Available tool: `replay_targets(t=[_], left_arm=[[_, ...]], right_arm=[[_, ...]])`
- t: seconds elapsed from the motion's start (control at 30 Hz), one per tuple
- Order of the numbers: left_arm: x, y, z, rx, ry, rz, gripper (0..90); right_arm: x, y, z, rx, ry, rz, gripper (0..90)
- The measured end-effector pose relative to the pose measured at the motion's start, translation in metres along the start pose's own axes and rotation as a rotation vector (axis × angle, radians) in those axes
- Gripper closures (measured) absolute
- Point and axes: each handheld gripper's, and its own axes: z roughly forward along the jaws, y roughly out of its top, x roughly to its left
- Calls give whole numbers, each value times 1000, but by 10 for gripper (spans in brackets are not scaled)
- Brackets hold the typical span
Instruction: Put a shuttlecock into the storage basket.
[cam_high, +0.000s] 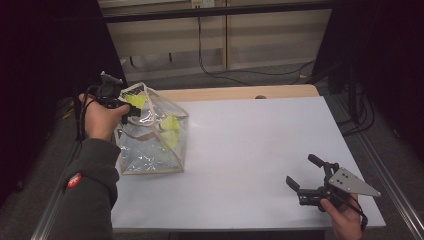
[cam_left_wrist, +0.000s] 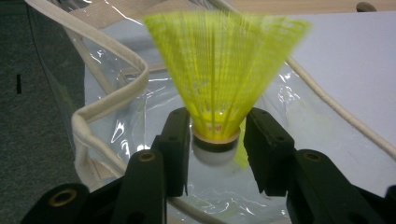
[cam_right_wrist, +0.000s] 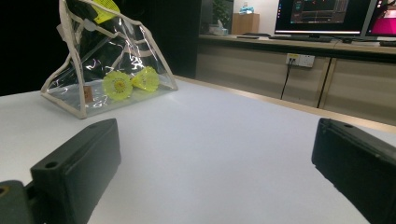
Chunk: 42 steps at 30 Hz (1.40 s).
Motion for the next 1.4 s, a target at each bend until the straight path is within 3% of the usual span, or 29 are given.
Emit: replay_targets(t=[0.77,1.4], left_arm=[[1,-3,4,5,-5,-4,626],[2,-4,0,2,-22,9,545]], right_arm=[[0,0,1,-1,0,0,10],[1,1,1,-1,-4,-5,10]])
